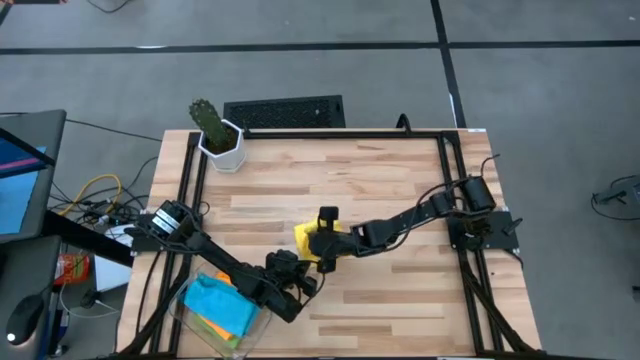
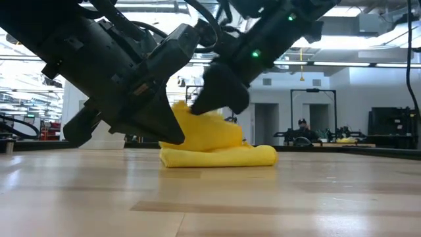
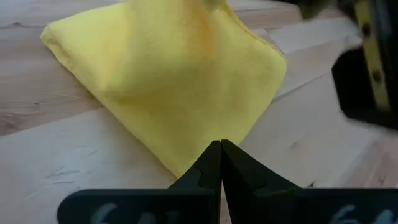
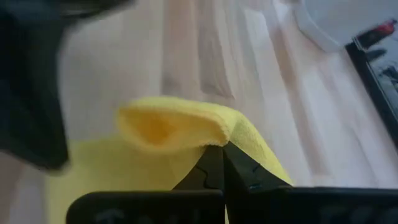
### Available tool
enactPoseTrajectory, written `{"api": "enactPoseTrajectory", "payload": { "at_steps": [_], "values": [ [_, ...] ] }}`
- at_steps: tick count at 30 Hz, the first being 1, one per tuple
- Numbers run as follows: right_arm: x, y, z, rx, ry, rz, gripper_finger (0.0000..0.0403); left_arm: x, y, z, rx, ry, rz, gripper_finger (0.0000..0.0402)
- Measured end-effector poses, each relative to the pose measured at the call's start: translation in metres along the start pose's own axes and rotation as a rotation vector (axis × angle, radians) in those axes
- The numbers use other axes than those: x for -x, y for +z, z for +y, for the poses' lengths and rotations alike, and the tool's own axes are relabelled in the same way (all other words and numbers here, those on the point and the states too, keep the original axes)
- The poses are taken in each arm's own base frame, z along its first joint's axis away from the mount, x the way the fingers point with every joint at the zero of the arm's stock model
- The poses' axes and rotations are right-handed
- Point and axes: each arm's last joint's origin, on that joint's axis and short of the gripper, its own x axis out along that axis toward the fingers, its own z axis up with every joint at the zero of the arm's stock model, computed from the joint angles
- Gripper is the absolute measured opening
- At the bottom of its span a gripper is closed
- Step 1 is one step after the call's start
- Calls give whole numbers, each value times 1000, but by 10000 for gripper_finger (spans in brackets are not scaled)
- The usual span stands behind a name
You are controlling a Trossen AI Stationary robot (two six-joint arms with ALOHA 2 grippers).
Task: Fold microfiber towels
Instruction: Fold the yellow microfiber towel
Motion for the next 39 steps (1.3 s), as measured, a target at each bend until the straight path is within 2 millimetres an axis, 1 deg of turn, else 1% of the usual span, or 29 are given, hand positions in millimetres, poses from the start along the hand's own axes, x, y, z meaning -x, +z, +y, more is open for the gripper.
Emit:
{"api": "enactPoseTrajectory", "payload": {
  "at_steps": [1, 3, 5, 7, 12, 15, 21, 23, 26, 29, 33, 37, 39],
  "values": [
    [-1, 1, 2, -2, 2, -11, 13, 0, 0, 0, 0, 0, 0, 0],
    [-2, -5, 6, 23, 15, 26, 11, 0, 0, 0, 1, -1, -1, 0],
    [-5, -4, 10, 19, 21, 11, 11, 0, 0, 0, 2, -1, -1, 0],
    [-5, -7, 13, 31, 26, 28, 19, 0, 0, 0, 4, -3, 0, 0],
    [-3, -7, 18, 43, 37, 25, 60, 1, -1, -1, 2, -6, 2, 0],
    [0, -5, 16, 40, 44, 17, 82, 1, -1, -1, 10, -6, 2, 0],
    [11, 0, 14, 17, 127, 25, 128, 3, 0, -1, 37, -11, 5, 0],
    [15, -3, 13, 27, 149, 61, 143, 5, 1, -3, 44, -21, 5, 0],
    [15, -4, 13, 21, 232, 75, 163, 10, 3, -5, 36, -30, 8, 0],
    [18, -5, 14, 6, 312, 95, 178, 18, 11, -6, 21, -38, 9, 0],
    [23, -13, 16, 6, 412, 178, 189, 35, 32, -11, -10, -57, -22, 0],
    [40, -11, 7, 11, 443, 220, 187, 53, 57, -14, -82, -71, -113, 0],
    [49, -8, 2, 9, 442, 217, 183, 54, 63, -14, -106, -65, -152, 0]
  ]
}}
